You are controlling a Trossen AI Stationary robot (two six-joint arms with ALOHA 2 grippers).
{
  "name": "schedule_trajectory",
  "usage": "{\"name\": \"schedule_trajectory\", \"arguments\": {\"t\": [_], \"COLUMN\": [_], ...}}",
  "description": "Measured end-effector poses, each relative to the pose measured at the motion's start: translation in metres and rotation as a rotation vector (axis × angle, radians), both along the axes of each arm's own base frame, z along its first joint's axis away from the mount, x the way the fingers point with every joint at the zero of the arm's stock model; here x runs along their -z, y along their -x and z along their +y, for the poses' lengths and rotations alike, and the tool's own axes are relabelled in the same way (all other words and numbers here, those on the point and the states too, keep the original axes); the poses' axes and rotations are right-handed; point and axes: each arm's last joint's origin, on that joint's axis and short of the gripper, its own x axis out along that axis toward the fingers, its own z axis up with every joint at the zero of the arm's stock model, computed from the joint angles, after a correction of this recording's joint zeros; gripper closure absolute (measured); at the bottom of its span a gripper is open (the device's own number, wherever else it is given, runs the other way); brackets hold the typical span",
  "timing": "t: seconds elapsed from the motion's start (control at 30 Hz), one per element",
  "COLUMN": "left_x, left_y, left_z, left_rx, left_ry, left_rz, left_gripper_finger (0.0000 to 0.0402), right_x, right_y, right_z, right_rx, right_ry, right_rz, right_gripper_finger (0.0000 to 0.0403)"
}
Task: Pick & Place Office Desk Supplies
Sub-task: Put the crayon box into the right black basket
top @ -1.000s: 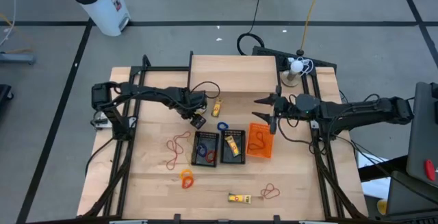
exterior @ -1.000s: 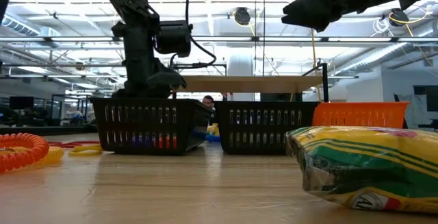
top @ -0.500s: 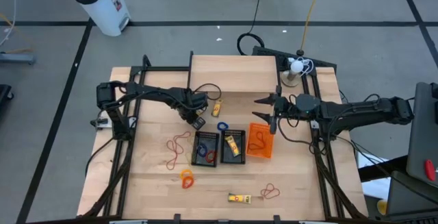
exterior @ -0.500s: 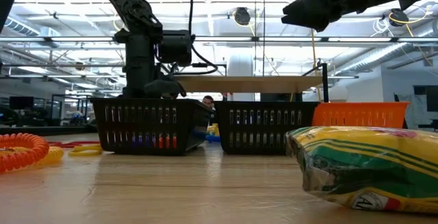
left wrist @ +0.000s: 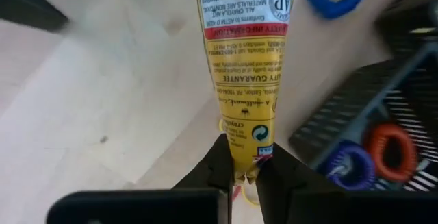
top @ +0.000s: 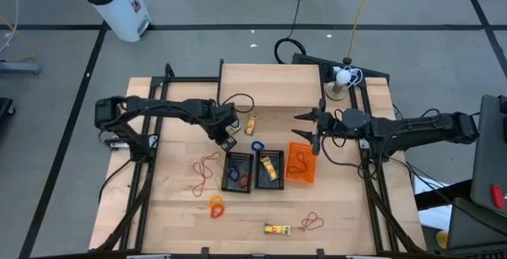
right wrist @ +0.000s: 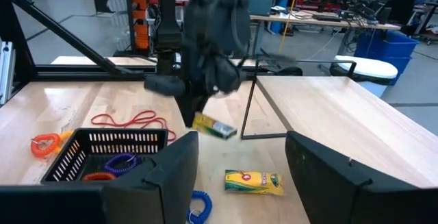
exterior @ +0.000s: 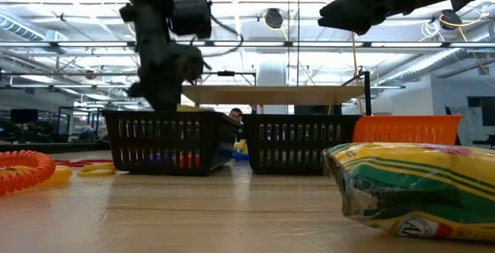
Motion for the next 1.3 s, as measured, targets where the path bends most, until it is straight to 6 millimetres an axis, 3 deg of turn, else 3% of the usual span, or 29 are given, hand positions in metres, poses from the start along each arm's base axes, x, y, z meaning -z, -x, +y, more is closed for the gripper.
{"name": "schedule_trajectory", "arguments": {"t": [0.3,0.53,0.67,0.97,1.3], "left_x": [-0.057,-0.084,-0.094,-0.097,-0.100], "left_y": [-0.005,-0.017,-0.023,-0.033,-0.043], "left_z": [-0.036,-0.074,-0.086,-0.090,-0.078], "left_rx": [0.194,0.443,0.522,0.508,0.459], "left_ry": [0.055,0.263,0.307,0.332,0.329], "left_rz": [-0.197,-0.380,-0.480,-0.549,-0.631], "left_gripper_finger": [0.0371,0.0371,0.0371,0.0371,0.0371], "right_x": [-0.001,0.012,0.022,0.025,0.023], "right_y": [-0.002,-0.020,-0.034,-0.047,-0.048], "right_z": [0.002,0.014,0.022,0.026,0.027], "right_rx": [-0.093,-0.443,-0.487,-0.487,-0.499], "right_ry": [0.022,0.156,0.268,0.356,0.341], "right_rz": [-0.009,-0.088,-0.097,-0.186,-0.190], "right_gripper_finger": [0.0190,0.0190,0.0190,0.0190,0.0190]}}
